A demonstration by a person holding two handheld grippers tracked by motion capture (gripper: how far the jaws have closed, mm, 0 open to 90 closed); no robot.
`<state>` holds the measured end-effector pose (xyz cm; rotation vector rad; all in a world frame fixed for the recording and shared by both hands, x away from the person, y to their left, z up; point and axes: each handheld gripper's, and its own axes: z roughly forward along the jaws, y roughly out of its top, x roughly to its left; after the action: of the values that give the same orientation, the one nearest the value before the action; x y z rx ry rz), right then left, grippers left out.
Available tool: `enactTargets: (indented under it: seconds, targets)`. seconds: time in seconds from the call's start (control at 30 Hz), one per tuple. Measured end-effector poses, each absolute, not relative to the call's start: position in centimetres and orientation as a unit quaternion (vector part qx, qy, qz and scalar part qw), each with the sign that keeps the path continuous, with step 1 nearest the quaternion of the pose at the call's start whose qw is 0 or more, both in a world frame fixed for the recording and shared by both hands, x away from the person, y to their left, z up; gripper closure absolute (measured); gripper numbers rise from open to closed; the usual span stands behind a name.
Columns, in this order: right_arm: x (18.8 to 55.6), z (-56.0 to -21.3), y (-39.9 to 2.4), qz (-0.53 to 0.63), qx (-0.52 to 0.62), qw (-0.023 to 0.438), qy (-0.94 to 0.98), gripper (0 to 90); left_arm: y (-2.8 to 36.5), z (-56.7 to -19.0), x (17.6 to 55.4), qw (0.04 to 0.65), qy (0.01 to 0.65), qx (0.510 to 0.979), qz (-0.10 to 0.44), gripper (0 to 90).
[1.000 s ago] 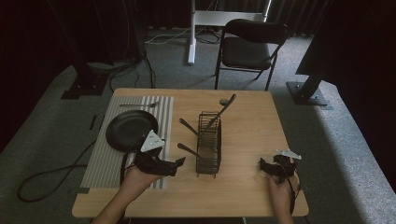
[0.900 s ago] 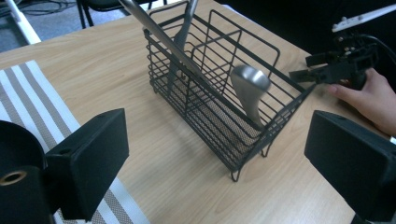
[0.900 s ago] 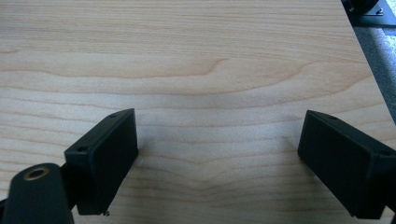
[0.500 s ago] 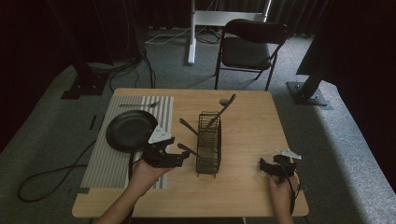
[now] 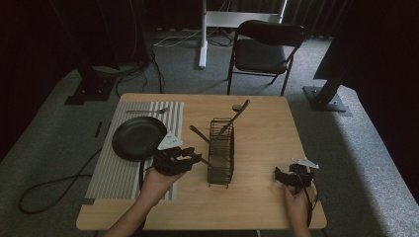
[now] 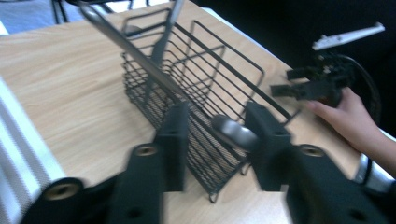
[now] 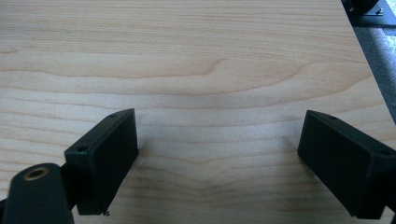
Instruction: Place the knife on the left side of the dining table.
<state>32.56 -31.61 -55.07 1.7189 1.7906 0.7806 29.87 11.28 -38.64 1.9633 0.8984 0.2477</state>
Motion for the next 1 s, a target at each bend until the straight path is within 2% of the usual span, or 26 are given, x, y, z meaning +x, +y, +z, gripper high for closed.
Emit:
enactTargets:
  seconds: [0.03,0.07,0.23,0.37,0.43,0.47,0.53,1.0]
  targets:
    - [32.6,-55.1,-31.6,0.289,0.637,0.267,0.663,11.2,11.1,-38.8,29.8,0.457,0.357,0.809,0.099,68.0]
    - [32.6,-55.1,-31.6,0.289,0.637,0.267,0.663,11.2,11.1,-38.9,29.9,0.459,0.357,0.808,0.098,72.8]
    - [32.6,-55.1,-31.6,0.289,0.637,0.266,0.663,11.2,11.6,-39.0,30.2,0.475,0.362,0.800,0.066,74.8]
    - [32.6,-55.1,-31.6,0.289,0.637,0.266,0.663,11.2,11.3,-38.8,30.1,0.483,0.355,0.797,0.071,76.7]
    - [32.6,-55.1,-31.6,0.289,0.637,0.266,0.663,11.2,11.4,-38.7,30.1,0.497,0.358,0.789,0.051,83.4]
    - [32.6,-55.1,-31.6,0.289,0.637,0.267,0.663,11.2,10.8,-38.2,29.9,0.493,0.348,0.793,0.081,83.5]
    - [32.6,-55.1,-31.6,0.289,0.637,0.266,0.663,11.2,10.4,-37.9,29.7,0.487,0.341,0.798,0.094,83.6]
    - [32.6,-55.1,-31.6,0.289,0.637,0.267,0.663,11.2,10.9,-35.9,29.4,0.508,0.339,0.786,0.096,83.6]
